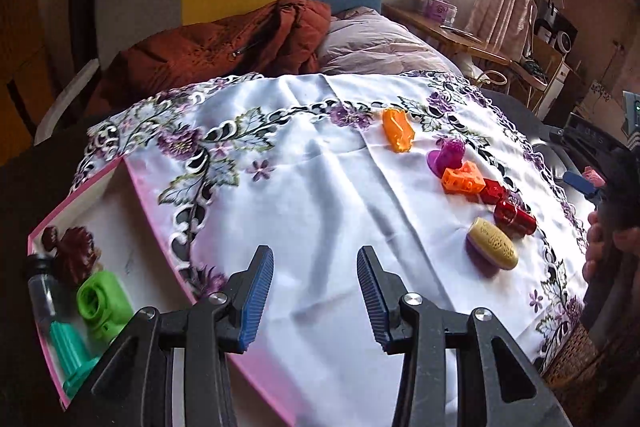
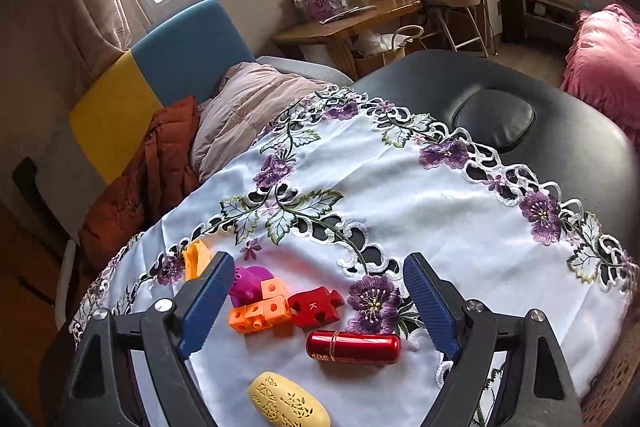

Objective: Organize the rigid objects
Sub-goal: 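Move both grippers from the tray back toward the remaining toys, then grasp the orange clip with the left gripper while the right gripper approaches the red cylinder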

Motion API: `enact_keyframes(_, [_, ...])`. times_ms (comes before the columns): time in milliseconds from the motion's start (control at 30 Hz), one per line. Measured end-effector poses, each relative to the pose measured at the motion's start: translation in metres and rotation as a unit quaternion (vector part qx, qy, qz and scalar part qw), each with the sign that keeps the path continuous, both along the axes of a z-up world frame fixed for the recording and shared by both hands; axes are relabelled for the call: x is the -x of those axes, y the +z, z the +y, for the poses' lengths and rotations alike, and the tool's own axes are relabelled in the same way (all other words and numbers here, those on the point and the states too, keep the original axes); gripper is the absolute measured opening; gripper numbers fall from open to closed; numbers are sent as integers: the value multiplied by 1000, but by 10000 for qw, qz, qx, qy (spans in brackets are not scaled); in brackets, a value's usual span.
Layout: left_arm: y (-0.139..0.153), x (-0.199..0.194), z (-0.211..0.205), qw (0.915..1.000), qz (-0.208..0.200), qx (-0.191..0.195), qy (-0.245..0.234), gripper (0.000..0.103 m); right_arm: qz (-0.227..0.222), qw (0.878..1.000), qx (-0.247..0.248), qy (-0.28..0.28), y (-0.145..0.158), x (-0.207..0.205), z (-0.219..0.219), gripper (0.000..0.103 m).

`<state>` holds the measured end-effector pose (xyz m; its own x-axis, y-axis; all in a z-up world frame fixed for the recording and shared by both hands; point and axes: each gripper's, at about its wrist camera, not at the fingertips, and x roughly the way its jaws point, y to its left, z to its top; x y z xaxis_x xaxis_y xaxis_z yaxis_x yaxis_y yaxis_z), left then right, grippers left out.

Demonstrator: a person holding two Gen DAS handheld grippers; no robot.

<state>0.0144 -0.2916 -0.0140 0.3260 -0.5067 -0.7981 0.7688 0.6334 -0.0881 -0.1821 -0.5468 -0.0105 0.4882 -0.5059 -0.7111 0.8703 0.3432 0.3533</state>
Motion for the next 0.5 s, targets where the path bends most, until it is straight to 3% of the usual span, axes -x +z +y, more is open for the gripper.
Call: enact_keyframes(500, [-28, -26, -172, 9964, 128, -166, -821, 44, -209, 9994, -232, 177, -4, -3, -6, 88])
